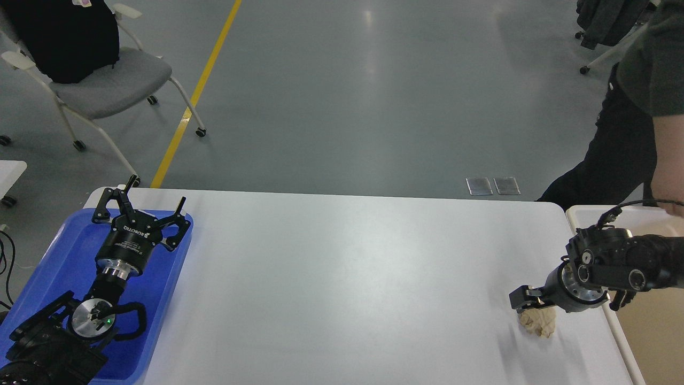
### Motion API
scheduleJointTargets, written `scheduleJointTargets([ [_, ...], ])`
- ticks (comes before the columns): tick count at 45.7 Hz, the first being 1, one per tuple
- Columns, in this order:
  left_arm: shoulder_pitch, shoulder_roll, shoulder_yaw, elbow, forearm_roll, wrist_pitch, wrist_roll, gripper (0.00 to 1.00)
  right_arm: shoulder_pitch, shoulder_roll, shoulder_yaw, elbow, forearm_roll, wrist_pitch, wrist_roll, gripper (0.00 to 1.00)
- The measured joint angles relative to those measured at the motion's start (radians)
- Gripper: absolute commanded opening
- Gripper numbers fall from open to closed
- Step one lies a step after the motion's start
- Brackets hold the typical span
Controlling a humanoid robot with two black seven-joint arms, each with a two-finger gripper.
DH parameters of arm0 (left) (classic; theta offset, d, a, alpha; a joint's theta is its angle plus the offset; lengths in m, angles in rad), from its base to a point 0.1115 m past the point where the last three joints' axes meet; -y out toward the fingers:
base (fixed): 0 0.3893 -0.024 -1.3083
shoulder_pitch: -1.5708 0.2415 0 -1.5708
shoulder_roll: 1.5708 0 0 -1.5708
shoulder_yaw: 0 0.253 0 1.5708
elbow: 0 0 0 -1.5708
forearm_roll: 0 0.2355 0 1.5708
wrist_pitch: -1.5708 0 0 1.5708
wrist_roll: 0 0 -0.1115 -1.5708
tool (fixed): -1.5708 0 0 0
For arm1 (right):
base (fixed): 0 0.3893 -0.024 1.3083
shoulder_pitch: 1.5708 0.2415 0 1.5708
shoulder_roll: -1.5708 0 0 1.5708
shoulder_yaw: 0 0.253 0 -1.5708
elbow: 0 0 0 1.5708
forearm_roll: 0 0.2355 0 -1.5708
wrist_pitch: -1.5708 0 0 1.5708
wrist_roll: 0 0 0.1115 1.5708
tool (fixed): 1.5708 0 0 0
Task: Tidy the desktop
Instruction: 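Lower the right gripper onto the paper ball and close it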
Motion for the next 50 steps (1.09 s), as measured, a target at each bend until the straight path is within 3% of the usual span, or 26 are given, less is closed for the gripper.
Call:
scheduleJointTargets([
  [19,0.000,0.000,0.000,0.000,0.000,0.000,0.000,0.99,-0.055,0.023,0.021,-0.034,-0.043,-0.047,0.001,0.97],
  [32,0.000,0.000,0.000,0.000,0.000,0.000,0.000,0.99,-0.072,0.034,0.029,-0.040,-0.050,-0.065,0.000,0.79],
  [34,0.000,0.000,0.000,0.000,0.000,0.000,0.000,0.99,-0.073,0.035,0.030,-0.040,-0.051,-0.067,0.000,0.72],
  [35,0.000,0.000,0.000,0.000,0.000,0.000,0.000,0.99,-0.074,0.035,0.030,-0.040,-0.051,-0.068,0.000,0.62],
  [37,0.000,0.000,0.000,0.000,0.000,0.000,0.000,0.99,-0.076,0.036,0.030,-0.040,-0.052,-0.069,0.000,0.34],
  [39,0.000,0.000,0.000,0.000,0.000,0.000,0.000,0.99,-0.078,0.037,0.031,-0.040,-0.052,-0.070,0.001,0.00],
  [50,0.000,0.000,0.000,0.000,0.000,0.000,0.000,0.99,-0.084,0.039,0.032,-0.036,-0.053,-0.073,0.002,0.00],
])
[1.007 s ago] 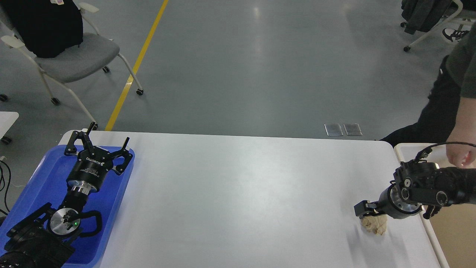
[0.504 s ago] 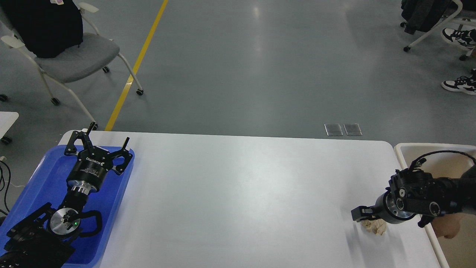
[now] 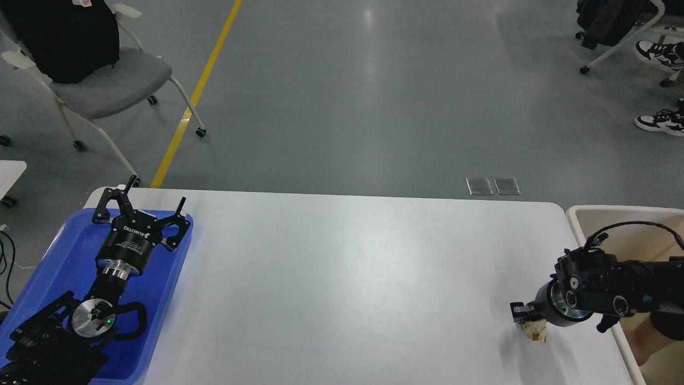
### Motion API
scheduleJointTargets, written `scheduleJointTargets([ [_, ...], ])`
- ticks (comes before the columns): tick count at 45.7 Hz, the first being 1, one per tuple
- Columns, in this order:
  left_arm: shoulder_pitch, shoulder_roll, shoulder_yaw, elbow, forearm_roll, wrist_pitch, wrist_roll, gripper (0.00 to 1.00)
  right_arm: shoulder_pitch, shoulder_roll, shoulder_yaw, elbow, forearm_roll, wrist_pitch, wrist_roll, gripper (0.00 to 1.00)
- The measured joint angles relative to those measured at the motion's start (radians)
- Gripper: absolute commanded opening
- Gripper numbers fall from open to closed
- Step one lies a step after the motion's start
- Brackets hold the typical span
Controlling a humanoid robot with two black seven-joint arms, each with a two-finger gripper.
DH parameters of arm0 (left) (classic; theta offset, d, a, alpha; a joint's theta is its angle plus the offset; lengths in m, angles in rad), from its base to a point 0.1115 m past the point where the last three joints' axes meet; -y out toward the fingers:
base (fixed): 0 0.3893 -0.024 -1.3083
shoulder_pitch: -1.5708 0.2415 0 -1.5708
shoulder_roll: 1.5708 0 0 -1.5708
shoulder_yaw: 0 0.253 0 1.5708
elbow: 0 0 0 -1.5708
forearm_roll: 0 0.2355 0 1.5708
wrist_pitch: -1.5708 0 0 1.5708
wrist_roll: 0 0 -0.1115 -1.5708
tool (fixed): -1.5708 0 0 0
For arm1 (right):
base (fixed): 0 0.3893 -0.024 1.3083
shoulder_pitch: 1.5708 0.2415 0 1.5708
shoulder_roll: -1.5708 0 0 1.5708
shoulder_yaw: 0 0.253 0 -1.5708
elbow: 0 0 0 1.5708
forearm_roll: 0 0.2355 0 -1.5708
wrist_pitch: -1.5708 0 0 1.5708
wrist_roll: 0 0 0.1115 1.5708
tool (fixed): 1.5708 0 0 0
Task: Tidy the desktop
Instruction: 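Lower the right gripper onto the paper ball and close it, then lift the paper ball and carry it over the beige bin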
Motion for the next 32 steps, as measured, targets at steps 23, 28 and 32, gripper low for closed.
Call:
scheduleJointTargets([
  [23,0.000,-0.001,0.000,0.000,0.000,0.000,0.001,0.99,0.068,-0.051,-0.009,0.053,0.001,0.006,-0.001,0.00],
  [28,0.000,-0.001,0.000,0.000,0.000,-0.001,0.002,0.99,0.129,-0.090,-0.027,0.106,0.000,0.017,-0.002,0.00],
  [32,0.000,-0.001,0.000,0.000,0.000,-0.001,0.002,0.99,0.193,-0.120,-0.056,0.152,-0.007,0.031,-0.003,0.00],
])
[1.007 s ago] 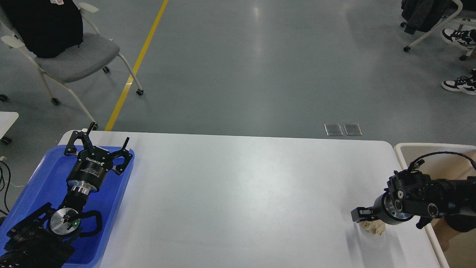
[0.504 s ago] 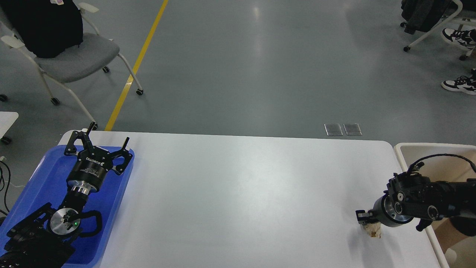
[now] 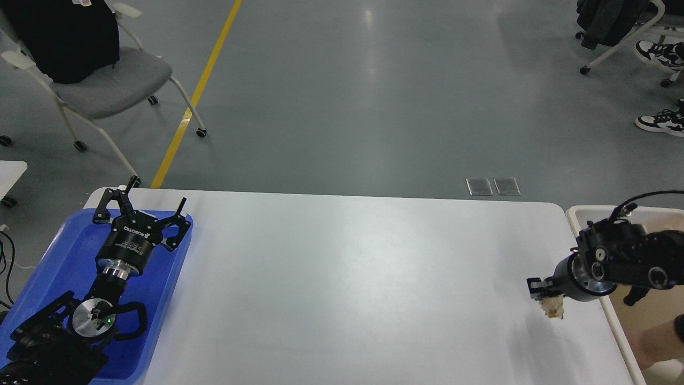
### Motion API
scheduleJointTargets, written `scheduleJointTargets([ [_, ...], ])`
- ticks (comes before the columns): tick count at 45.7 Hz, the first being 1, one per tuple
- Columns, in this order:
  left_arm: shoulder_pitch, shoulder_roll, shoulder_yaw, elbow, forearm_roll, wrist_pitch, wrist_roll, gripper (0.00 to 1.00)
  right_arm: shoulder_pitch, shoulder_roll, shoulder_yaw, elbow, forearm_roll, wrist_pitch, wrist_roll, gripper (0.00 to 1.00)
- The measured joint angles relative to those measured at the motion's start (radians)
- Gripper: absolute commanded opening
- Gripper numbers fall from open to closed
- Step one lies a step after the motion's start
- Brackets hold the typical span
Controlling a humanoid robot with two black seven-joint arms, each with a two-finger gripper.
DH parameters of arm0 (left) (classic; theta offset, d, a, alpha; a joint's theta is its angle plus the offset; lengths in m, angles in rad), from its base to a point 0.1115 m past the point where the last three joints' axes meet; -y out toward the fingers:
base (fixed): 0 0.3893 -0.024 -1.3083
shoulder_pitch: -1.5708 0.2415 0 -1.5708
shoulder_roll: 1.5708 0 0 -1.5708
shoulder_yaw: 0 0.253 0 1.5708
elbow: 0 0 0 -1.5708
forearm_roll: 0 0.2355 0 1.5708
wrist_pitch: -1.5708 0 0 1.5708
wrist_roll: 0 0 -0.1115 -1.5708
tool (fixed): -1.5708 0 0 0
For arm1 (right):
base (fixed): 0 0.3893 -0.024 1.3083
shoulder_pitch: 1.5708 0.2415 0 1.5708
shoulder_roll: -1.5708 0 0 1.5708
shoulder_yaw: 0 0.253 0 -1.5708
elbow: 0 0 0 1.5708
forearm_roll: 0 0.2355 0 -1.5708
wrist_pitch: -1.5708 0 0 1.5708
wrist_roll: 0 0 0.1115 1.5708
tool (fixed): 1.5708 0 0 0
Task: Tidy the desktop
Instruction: 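Lift the paper ball and carry it over the beige bin, then lower the right gripper into the bin and release the paper ball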
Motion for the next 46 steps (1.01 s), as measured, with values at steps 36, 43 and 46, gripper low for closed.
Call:
scheduleJointTargets([
  [36,0.001,0.001,-0.001,0.000,0.000,0.000,0.001,0.99,0.862,-0.207,-0.384,0.341,-0.020,0.390,0.000,0.00],
  [43,0.002,0.002,-0.002,0.000,0.000,0.000,0.001,0.99,0.951,-0.236,-0.407,0.345,-0.021,0.431,-0.002,0.00],
  [46,0.002,0.002,-0.002,0.000,0.000,0.000,0.001,0.99,0.972,-0.253,-0.413,0.330,-0.019,0.431,-0.003,0.00],
])
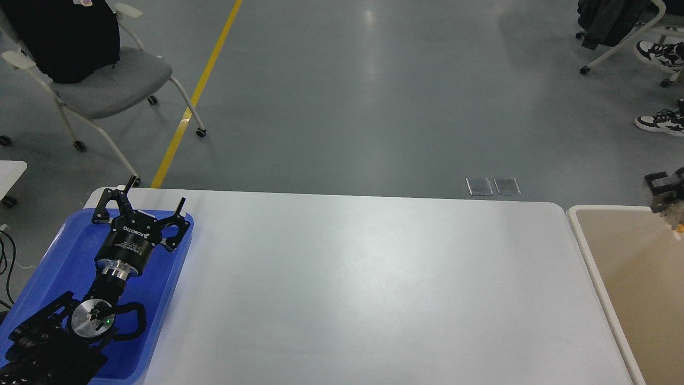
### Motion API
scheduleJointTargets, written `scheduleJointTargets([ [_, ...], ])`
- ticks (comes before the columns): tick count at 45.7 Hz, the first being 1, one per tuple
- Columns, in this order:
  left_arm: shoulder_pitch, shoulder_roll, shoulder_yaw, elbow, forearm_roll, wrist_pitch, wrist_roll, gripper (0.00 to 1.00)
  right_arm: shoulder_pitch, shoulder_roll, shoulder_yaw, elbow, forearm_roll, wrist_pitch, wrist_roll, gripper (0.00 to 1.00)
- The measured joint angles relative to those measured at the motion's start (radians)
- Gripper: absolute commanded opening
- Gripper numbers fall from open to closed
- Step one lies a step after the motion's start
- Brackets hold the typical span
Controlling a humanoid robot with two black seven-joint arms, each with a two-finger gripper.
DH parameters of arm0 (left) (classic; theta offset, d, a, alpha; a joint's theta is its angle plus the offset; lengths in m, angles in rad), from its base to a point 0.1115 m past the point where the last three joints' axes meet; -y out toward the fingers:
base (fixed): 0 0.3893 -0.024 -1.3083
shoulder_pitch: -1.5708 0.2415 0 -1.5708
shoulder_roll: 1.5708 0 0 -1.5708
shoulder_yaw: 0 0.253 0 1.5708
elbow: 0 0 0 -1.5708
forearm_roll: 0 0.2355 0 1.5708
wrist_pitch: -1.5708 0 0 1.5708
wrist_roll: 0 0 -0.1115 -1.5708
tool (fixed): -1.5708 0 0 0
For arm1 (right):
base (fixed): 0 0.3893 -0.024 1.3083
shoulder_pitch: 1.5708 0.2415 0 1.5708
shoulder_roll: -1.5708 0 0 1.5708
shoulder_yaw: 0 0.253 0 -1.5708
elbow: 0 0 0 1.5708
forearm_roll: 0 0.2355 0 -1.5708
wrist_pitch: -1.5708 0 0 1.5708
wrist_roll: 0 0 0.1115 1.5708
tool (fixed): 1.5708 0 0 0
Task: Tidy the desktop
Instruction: 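Lower the right gripper into the bin and release the paper ball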
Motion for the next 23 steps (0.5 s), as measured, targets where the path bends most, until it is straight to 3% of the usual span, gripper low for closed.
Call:
scheduleJointTargets([
  [9,0.000,0.000,-0.001,0.000,0.000,0.000,0.000,0.99,-0.013,-0.074,0.003,-0.063,0.017,-0.122,-0.010,0.00],
  [23,0.000,0.000,0.000,0.000,0.000,0.000,0.000,0.99,-0.272,-0.188,0.143,-0.170,0.213,-0.575,-0.037,0.00],
])
